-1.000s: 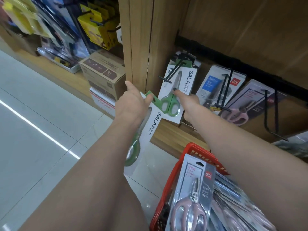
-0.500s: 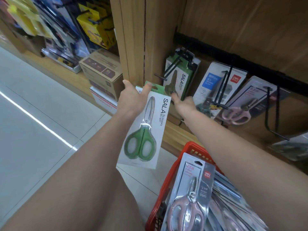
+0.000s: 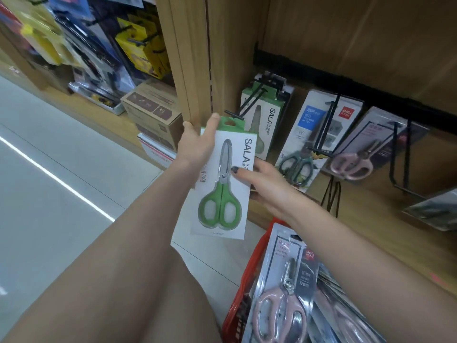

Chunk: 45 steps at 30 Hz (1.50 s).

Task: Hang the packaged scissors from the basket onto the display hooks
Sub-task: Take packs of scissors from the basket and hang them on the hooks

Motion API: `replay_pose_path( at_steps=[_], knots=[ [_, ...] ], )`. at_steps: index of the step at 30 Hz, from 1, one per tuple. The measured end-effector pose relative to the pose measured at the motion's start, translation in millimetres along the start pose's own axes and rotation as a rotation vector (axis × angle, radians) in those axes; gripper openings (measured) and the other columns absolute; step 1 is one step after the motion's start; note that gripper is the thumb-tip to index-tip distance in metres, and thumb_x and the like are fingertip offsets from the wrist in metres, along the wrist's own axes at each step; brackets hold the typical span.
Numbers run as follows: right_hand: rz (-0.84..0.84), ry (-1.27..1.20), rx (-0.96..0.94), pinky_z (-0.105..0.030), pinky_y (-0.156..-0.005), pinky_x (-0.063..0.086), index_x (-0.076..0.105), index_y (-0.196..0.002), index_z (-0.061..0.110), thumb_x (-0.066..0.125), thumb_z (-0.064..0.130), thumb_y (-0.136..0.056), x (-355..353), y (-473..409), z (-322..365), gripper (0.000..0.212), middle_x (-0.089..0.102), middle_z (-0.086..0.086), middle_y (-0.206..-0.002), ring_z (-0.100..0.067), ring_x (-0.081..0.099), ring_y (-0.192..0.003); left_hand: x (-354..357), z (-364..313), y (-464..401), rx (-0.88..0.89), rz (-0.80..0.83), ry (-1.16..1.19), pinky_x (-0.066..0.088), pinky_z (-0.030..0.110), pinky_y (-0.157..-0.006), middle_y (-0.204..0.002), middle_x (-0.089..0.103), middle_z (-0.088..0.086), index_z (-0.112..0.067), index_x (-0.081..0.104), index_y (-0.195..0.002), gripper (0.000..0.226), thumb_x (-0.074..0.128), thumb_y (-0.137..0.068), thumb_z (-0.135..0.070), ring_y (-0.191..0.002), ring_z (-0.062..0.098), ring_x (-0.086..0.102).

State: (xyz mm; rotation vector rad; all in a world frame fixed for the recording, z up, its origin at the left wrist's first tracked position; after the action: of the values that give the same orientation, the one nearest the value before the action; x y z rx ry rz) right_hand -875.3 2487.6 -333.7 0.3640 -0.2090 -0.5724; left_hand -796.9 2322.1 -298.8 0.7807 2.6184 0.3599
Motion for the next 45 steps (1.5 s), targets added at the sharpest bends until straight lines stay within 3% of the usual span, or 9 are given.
replay_pose_path(
  at_steps=[7,21,24,28,31,36,38,42,45],
  knots=[
    [-0.164,-0.043,-0.102,-0.032,-0.083,0.06,0.064,-0.132,0.015,0.068,0.011,-0.099,-19.5,6.8,-2.5,0.033,0.077,-0.002,-0.122,-0.021,0.074,-0.109,-2.3,-5.1,1.0,0.063,-0.016,0.015,0.031,0.051,-0.126,-0.167,0.04,0.006,-0.015,0.026,-0.166,0.096,0.049,-0.092,-0.072,-0.156,0.028,0.032],
    [-0.329,-0.095,-0.03,-0.043,-0.095,0.06,0.068,-0.121,0.014,0.071,0.015,-0.096,-29.1,-52.5,12.9,0.025,0.078,-0.005,-0.114,-0.023,0.075,-0.104,15.3,-18.5,4.5,0.096,-0.242,-0.033,0.029,0.043,-0.116,-0.159,0.024,0.022,-0.006,0.011,-0.163,0.068,0.044,-0.111,-0.035,-0.141,0.041,0.035],
    [-0.439,-0.173,0.005,-0.04,-0.086,0.064,0.068,-0.111,0.018,0.073,0.019,-0.094,-42.0,-75.1,19.8,0.017,0.078,-0.004,-0.107,-0.023,0.076,-0.097,18.8,-16.7,2.6,0.087,-0.253,-0.043,0.026,0.045,-0.118,-0.163,0.018,0.022,-0.004,0.002,-0.166,0.077,0.046,-0.111,-0.037,-0.145,0.041,0.03],
    [-0.537,-0.18,-0.015,-0.013,-0.048,0.051,0.068,-0.094,0.022,0.076,0.019,-0.092,-54.7,-91.8,24.1,0.009,0.076,0.004,-0.09,-0.003,0.073,-0.064,20.4,-14.3,0.3,0.07,-0.272,-0.055,0.027,0.048,-0.118,-0.166,0.015,0.019,-0.006,-0.001,-0.167,0.083,0.047,-0.11,-0.042,-0.149,0.038,0.026],
    [-0.553,-0.165,-0.011,-0.011,-0.044,0.047,0.069,-0.095,0.02,0.077,0.021,-0.091,-56.8,-96.5,18.5,0.009,0.077,0.004,-0.092,-0.001,0.07,-0.059,20.7,-14.4,-0.7,0.073,-0.271,-0.055,0.026,0.048,-0.12,-0.167,0.014,0.019,-0.006,-0.001,-0.167,0.084,0.048,-0.11,-0.042,-0.151,0.038,0.024],
    [-0.543,0.078,0.127,-0.033,-0.082,0.058,0.058,-0.124,0.013,0.081,0.041,-0.083,-64.5,-82.5,13.6,0.054,0.068,-0.003,-0.114,-0.021,0.066,-0.102,20.9,-15.2,3.7,0.066,-0.236,-0.098,0.019,0.045,-0.125,-0.171,0.005,0.02,-0.007,-0.007,-0.167,0.088,0.05,-0.109,-0.041,-0.156,0.038,0.016],
    [-0.535,0.218,0.144,-0.031,-0.072,0.05,0.053,-0.132,0.01,0.079,0.044,-0.084,-71.1,-63.4,14.8,0.065,0.06,-0.002,-0.109,-0.022,0.059,-0.1,21.8,-14.1,6.7,0.052,-0.198,-0.144,0.017,0.046,-0.126,-0.173,0.0,0.019,-0.006,-0.011,-0.166,0.091,0.051,-0.109,-0.04,-0.158,0.037,0.013],
    [-0.462,0.448,0.076,-0.028,-0.076,0.042,0.058,-0.129,0.019,0.07,0.047,-0.091,-85.1,-12.8,17.4,0.048,0.059,0.003,-0.108,-0.018,0.057,-0.102,29.7,-5.5,17.3,-0.031,-0.1,-0.249,0.028,0.053,-0.125,-0.171,0.007,0.022,0.0,0.003,-0.164,0.089,0.057,-0.106,-0.039,-0.155,0.04,0.025],
    [-0.427,0.534,-0.026,-0.01,-0.066,0.044,0.062,-0.117,0.02,0.069,0.036,-0.095,-99.8,34.3,19.3,0.028,0.061,0.013,-0.095,-0.009,0.061,-0.089,39.6,-1.5,32.7,-0.035,-0.046,-0.381,0.038,0.046,-0.116,-0.162,0.025,0.023,0.003,0.025,-0.154,0.075,0.06,-0.103,-0.039,-0.147,0.041,0.036]
  ],
)
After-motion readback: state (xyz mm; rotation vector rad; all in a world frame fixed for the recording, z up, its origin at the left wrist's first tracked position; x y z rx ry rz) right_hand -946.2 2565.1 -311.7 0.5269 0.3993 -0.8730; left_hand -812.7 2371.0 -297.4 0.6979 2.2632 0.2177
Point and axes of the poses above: each hand's wrist, its own y-axis away from the middle knuckle, its own x-axis out of the palm, z = x × y, the point moved 7 cm from there along -y, towards the middle knuckle
